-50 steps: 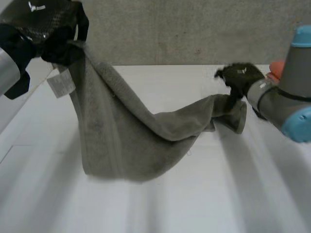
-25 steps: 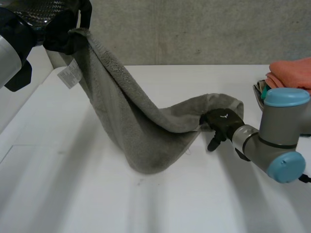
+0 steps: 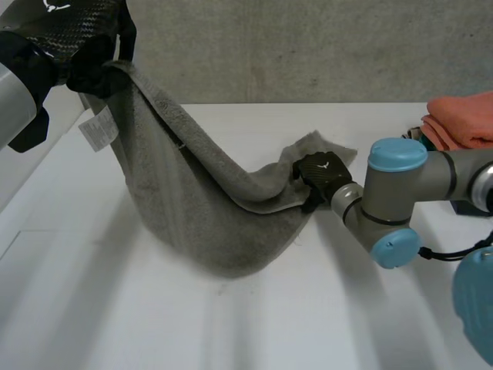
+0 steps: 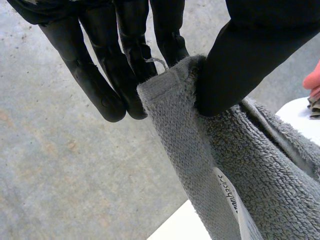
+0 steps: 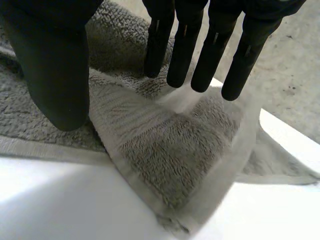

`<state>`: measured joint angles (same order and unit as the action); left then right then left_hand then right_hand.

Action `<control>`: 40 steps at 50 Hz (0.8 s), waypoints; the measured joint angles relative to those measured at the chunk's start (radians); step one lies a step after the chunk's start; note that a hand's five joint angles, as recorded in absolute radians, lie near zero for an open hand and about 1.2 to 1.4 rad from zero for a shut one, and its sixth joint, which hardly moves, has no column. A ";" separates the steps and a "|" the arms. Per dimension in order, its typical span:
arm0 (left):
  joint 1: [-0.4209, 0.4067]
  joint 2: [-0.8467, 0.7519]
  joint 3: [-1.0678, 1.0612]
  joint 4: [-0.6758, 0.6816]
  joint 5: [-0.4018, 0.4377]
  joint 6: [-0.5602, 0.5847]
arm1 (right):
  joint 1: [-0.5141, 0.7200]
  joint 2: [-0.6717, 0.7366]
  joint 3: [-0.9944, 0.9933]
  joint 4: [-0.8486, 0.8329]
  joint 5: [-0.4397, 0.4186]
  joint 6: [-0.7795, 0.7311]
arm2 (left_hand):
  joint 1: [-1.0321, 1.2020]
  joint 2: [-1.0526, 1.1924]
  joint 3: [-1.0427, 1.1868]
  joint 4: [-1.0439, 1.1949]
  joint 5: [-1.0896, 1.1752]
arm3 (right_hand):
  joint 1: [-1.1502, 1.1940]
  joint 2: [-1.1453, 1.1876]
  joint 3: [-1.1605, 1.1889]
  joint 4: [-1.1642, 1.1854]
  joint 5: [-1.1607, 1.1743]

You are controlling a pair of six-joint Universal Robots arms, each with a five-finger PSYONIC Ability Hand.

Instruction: Fold the laundry.

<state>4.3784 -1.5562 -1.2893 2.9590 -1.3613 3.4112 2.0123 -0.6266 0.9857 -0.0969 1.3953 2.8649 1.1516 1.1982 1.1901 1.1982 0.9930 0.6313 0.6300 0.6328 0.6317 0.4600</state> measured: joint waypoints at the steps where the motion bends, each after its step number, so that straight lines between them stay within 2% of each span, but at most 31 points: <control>1: 0.001 -0.001 0.001 0.000 0.000 -0.001 | 0.003 0.010 -0.014 0.002 0.001 0.001 | 0.000 0.000 0.000 0.000 0.000 | 0.007 0.004 0.008 0.007 0.006; 13: 0.032 -0.004 0.002 0.002 -0.005 -0.018 | 0.015 0.124 -0.182 0.072 0.024 0.003 | 0.000 0.000 0.000 0.000 0.000 | 0.116 0.118 0.116 0.113 0.111; 14: 0.034 -0.004 0.002 0.002 -0.005 -0.020 | 0.014 0.127 -0.187 0.081 0.024 0.002 | 0.000 0.000 0.000 0.000 0.000 | 0.188 0.192 0.188 0.174 0.172; 15: 0.038 -0.004 0.001 0.002 -0.005 -0.022 | 0.011 0.129 -0.195 0.099 0.026 0.000 | 0.000 0.000 0.000 0.000 0.000 | 0.358 0.367 0.343 0.340 0.331; 17: 0.044 -0.006 -0.002 0.002 -0.006 -0.025 | 0.003 0.116 -0.198 0.129 0.029 -0.005 | 0.000 0.000 0.000 0.000 0.000 | 0.496 0.524 0.511 0.516 0.508; 18: 0.047 -0.007 -0.003 0.002 -0.006 -0.025 | 0.000 0.108 -0.195 0.140 0.031 -0.006 | 0.000 0.000 0.000 0.000 0.000 | 0.496 0.539 0.530 0.536 0.523; 25: 0.098 -0.031 -0.016 -0.014 -0.001 -0.008 | -0.078 -0.156 -0.063 0.223 0.019 -0.075 | 0.000 0.000 0.000 0.000 0.000 | 0.496 0.543 0.543 0.553 0.532; 29: 0.146 -0.057 -0.031 -0.062 0.020 0.054 | -0.156 -0.371 0.042 0.360 -0.027 -0.245 | 0.000 0.000 0.000 0.000 0.000 | 0.496 0.543 0.543 0.553 0.532; 31: 0.167 -0.073 -0.040 -0.096 0.036 0.099 | -0.185 -0.439 0.078 0.443 -0.043 -0.334 | 0.000 0.000 0.000 0.000 0.000 | 0.496 0.543 0.543 0.553 0.532; 36: 0.226 -0.153 -0.082 -0.221 0.096 0.296 | -0.271 -0.603 0.183 0.738 -0.079 -0.644 | 0.000 0.000 0.000 0.000 0.000 | 0.496 0.543 0.547 0.558 0.532; 40: 0.245 -0.234 -0.108 -0.279 0.127 0.416 | -0.302 -0.647 0.240 0.837 -0.088 -0.772 | 0.000 0.000 0.000 0.000 0.000 | 0.496 0.543 0.549 0.558 0.532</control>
<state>4.6229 -1.7897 -1.3975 2.6801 -1.2347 3.8271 1.7098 -1.2736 1.2260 0.7406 1.3071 2.0933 1.1516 1.1982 1.1901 1.1984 0.9930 1.1278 1.1733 1.1822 1.1898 0.9923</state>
